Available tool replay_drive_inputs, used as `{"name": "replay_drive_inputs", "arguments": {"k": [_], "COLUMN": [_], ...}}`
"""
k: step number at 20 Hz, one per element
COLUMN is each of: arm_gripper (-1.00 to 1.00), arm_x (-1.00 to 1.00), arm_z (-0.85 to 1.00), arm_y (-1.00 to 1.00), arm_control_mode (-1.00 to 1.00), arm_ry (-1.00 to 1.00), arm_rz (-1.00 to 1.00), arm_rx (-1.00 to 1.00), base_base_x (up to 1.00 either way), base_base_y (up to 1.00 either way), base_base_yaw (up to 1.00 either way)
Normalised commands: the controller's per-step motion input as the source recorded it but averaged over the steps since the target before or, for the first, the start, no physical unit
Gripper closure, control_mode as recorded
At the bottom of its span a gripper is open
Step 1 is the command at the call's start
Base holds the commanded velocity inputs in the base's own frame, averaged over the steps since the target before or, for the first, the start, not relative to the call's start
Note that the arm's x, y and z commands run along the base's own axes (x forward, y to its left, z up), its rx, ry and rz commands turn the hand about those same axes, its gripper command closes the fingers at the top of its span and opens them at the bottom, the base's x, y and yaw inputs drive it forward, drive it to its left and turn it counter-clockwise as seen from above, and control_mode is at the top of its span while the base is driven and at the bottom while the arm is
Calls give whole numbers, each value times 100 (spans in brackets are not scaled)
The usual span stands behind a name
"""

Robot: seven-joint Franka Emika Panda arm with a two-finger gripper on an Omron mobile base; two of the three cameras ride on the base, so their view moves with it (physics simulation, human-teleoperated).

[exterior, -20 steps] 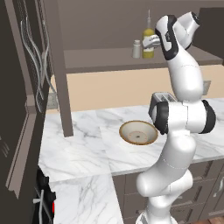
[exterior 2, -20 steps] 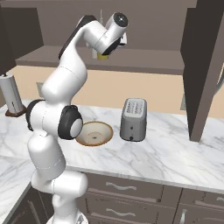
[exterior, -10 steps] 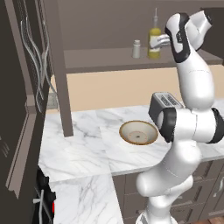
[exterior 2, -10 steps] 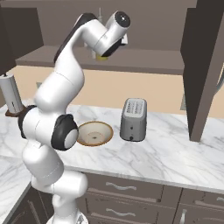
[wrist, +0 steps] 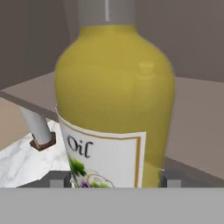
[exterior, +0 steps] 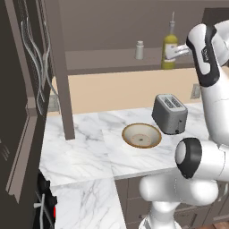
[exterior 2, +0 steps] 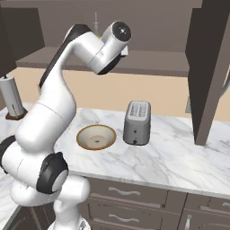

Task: Retrieve the bottle and the shaker from the cabinet and place them next to the mixing bowl on the counter. Then add garlic from the fridge to the mixing bowl.

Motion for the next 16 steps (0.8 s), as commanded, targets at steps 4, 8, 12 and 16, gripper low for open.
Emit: {"name": "replay_drive_inputs", "arguments": {"k": [4, 8, 12, 16], "arm_gripper": [100, 100, 100, 100], "arm_x": [-100, -100, -96, -64], "arm_z": [-5, -30, -61, -52], "arm_y": [-15, -24, -24, -10], "arm_control_mode": [-100, -100, -100, -100], "arm_ry": [-3, -7, -7, -4], "arm_rz": [0, 3, 5, 12], "arm_rx": [0, 0, 2, 8], "base_base_x": [0, 0, 0, 0], "base_base_y": [0, 0, 0, 0], "base_base_yaw": [0, 0, 0, 0]}}
